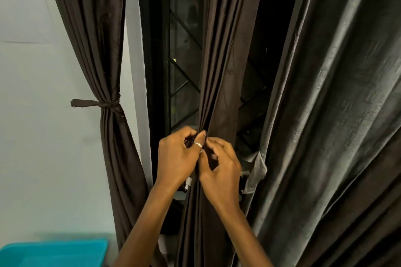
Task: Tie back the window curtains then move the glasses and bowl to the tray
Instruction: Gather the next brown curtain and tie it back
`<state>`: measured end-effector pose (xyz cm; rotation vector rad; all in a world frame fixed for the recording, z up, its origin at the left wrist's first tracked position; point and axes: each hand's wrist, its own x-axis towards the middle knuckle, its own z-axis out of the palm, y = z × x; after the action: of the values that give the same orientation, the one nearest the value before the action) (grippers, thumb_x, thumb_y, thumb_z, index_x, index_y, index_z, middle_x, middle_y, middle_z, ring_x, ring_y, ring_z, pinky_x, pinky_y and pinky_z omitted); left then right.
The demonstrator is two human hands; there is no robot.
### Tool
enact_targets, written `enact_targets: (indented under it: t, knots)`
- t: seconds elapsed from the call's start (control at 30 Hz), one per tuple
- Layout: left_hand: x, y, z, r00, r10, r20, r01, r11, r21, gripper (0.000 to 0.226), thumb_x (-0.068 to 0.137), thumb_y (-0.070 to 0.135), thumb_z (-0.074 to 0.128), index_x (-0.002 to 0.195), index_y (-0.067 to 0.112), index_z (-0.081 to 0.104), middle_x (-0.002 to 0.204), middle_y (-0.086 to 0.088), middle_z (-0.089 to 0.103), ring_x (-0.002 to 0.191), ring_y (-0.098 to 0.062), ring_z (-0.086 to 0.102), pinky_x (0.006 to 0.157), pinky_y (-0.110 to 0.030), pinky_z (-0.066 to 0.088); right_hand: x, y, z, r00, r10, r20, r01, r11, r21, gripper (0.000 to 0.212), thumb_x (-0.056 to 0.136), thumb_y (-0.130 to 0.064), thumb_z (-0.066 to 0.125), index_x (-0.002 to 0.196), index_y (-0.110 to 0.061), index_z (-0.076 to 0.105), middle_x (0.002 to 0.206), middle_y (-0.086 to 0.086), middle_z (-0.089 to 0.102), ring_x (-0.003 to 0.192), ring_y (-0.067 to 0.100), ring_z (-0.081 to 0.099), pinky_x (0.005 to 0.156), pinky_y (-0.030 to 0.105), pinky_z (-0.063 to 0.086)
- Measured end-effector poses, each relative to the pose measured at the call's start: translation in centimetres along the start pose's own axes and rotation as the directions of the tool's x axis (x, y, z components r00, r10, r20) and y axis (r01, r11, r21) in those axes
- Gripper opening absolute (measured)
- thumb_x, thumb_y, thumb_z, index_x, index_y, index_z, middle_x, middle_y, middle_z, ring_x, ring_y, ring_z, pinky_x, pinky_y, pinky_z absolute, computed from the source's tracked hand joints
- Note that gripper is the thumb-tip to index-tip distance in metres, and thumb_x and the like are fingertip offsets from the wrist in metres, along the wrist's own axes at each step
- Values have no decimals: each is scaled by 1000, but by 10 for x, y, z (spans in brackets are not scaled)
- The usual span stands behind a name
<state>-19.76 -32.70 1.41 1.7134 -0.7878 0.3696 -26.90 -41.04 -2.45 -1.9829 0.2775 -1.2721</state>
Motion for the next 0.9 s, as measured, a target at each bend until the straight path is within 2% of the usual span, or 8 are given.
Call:
enact_targets:
  t: [0.1,0.23,0.3,0.4,0.53,0.67,0.77,0.9]
  knots:
    - [2,1,-3,998,-18,58,20,999,-34,24,95,36,68,74,25,69,61,7,62,55,-6,56,50,-15,40,-2,1,0,999,-17,36,17,1000,11,35,88,-21,76,122,-21,66,126,-13,57,119,1,57,97,24,52]
    - [2,5,-4,996,-32,86,38,997,-71,25,93,38,70,71,27,69,59,2,62,49,-5,51,47,-14,38,-2,3,1,998,-53,30,53,998,-25,39,85,-23,79,116,-27,55,121,-14,54,114,-4,55,90,8,45]
    - [1,7,-2,993,-44,111,55,994,-90,24,93,40,70,72,27,70,59,2,63,49,-8,55,47,-16,41,-4,6,3,997,-83,0,83,994,-70,38,87,-22,77,117,-23,53,120,-12,53,111,-1,57,87,11,48]
    - [-1,9,0,981,-55,188,86,983,-162,23,92,47,67,78,30,73,68,5,70,63,-12,68,59,-27,55,-6,11,3,989,-110,-96,100,990,-101,22,95,-14,67,114,-19,57,110,-11,56,98,2,59,78,20,52]
    - [-8,7,2,966,-112,232,168,957,-236,41,91,69,50,87,37,74,79,8,74,75,-5,70,66,-17,54,-1,14,-1,987,-60,-150,47,995,-91,20,92,-3,60,109,-14,63,103,-7,62,95,1,60,80,15,49]
    - [-12,-5,7,932,-330,148,361,875,-321,20,104,42,48,107,40,68,99,15,75,93,-6,73,92,-39,59,2,12,-5,984,-43,-172,30,997,-78,22,88,6,62,104,-9,66,105,-2,68,98,-3,60,85,5,42]
    - [-10,-12,3,922,-320,219,379,863,-334,31,101,22,58,119,48,58,111,19,69,89,-15,74,87,-43,61,0,12,-7,983,-47,-178,35,997,-72,22,86,8,64,102,-7,67,104,-2,69,99,-2,60,87,6,44]
    - [-8,-12,2,920,-179,348,314,869,-382,50,96,13,66,126,52,56,121,25,65,80,-24,75,74,-33,62,-2,11,-9,985,-37,-168,31,999,-36,21,86,9,64,100,-7,67,102,-5,68,99,-8,59,87,6,44]
